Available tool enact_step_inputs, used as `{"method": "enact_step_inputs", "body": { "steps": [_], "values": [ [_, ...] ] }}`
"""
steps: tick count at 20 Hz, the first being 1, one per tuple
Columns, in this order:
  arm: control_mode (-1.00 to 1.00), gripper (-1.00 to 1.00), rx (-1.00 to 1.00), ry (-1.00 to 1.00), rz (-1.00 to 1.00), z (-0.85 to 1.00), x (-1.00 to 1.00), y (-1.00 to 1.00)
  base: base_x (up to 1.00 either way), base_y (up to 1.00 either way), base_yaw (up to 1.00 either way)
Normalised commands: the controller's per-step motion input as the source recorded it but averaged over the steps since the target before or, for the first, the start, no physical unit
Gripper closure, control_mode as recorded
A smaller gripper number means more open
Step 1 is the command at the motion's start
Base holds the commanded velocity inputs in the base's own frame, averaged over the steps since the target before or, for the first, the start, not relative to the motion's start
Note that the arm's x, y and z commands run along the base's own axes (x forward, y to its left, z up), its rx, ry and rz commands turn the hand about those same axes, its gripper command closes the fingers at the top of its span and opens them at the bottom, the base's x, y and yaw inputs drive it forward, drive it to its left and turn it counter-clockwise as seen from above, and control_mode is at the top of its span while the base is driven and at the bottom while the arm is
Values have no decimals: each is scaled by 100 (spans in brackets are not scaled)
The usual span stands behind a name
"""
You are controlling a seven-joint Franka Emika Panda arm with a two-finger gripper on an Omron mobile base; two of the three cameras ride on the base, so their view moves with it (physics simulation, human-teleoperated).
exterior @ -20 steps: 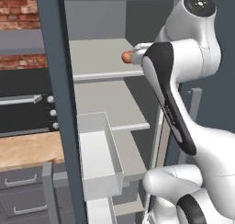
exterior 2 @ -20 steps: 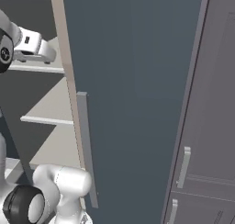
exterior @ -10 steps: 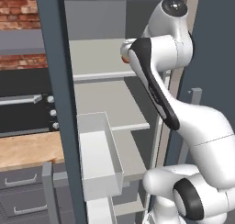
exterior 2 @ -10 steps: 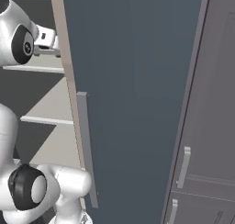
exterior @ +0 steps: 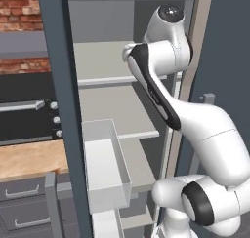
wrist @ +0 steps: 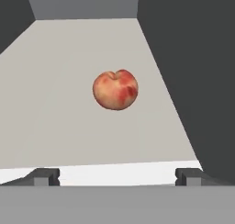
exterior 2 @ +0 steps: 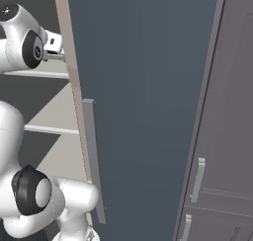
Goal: Take the orange, peach, and pear from the freezer and place them in the bowl on the counter.
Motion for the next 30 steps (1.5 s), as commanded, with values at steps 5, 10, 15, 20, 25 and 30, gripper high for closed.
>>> {"method": "enact_step_inputs", "body": {
  "steps": [5,10,15,20,25,30],
  "values": [
    [-100,-100,-3,0,0,-34,40,0,0,0,0],
    [-100,-100,-6,-1,0,-9,26,0,0,0,0],
    [-100,-100,0,0,0,0,33,1,0,0,0],
    [-100,-100,-1,0,-3,0,44,10,0,0,0],
    [-100,-100,0,0,-4,-1,44,0,0,0,0],
    [-100,-100,0,0,-2,-12,41,0,0,0,0]
  ]
}}
